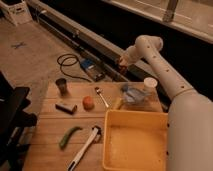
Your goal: Place grapes in paper cup
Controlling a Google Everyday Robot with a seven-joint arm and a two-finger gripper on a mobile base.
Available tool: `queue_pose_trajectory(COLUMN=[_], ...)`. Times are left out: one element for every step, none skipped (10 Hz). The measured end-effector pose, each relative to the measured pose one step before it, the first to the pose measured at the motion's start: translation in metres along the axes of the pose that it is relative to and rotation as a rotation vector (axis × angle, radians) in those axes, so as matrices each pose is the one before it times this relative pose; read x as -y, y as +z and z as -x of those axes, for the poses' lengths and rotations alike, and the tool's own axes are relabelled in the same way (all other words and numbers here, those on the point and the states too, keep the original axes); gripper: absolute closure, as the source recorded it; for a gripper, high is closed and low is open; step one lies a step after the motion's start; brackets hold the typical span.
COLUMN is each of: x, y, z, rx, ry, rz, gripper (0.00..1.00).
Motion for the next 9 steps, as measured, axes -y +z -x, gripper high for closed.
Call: queue_pose_trajectory(x=[0.00611, 0.0037, 0.00342, 0.00367, 0.00295, 0.00454, 0.00165, 0.00116, 0.001], y=[-0.0082, -0.0094, -0.01044, -0.0127, -0.00972, -0.01548, -0.00707, -0.00578, -0.00695], z=[-0.0121, -0.01494, -0.01492, -0.01461, -0.0106, -0.01648, -0.00728, -0.00739, -0.01067], rx=[-0.00345, -0.00239, 0.00025, 0.00269, 0.00144, 0.0003, -0.00115, -0.00183, -0.00319], ry=[0.02916, 0.03308, 0.03137, 0.03271, 0.02518, 0.04061, 0.02153, 0.02024, 0.02928], rz=[-0.02288, -0.02279, -0.02266, -0.02424, -0.01805, -0.02871, -0.01389, -0.01273, -0.01859], gripper=[1.0, 1.0, 1.0, 1.0, 1.0, 1.0, 1.0, 1.0, 1.0])
